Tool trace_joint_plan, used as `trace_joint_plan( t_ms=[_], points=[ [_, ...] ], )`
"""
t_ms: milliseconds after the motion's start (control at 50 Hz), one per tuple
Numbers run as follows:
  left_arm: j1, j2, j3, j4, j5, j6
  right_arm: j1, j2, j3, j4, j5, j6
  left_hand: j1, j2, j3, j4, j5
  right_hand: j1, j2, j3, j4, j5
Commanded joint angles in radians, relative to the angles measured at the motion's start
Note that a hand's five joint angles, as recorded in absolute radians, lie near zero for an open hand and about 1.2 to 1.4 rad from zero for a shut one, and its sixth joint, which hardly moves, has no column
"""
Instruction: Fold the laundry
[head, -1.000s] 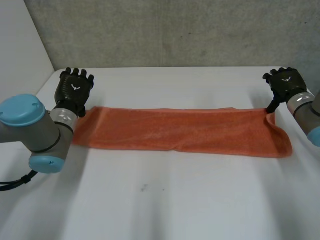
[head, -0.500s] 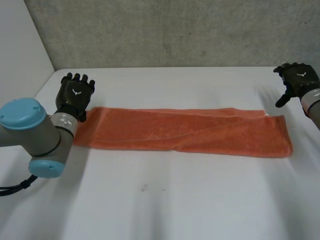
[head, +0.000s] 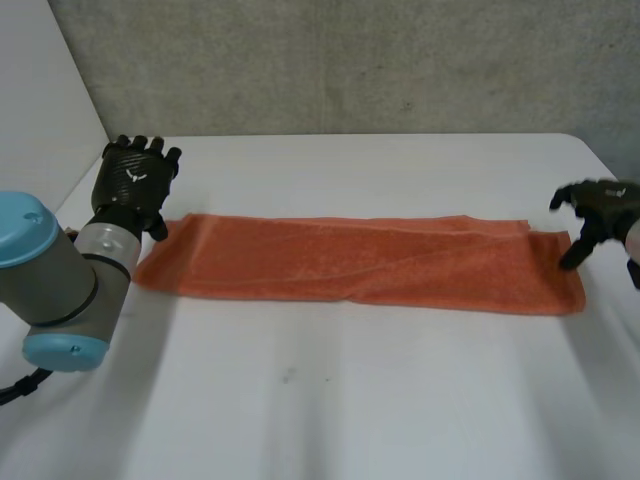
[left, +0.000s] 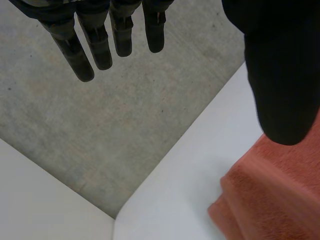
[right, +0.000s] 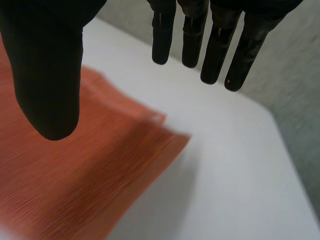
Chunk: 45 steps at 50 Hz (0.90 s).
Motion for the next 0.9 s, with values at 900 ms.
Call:
trace_joint_plan(
  t_ms=[900],
  points=[
    [0.002,0.043,-0.103,-0.032,0.000,-0.104,-0.242,0.046,0.159,-0.259,0.050,-0.361,-0.039,-0.031,-0.055,-0.031,-0.026,1.065,1.021,1.012,1.011,1.022]
  ],
)
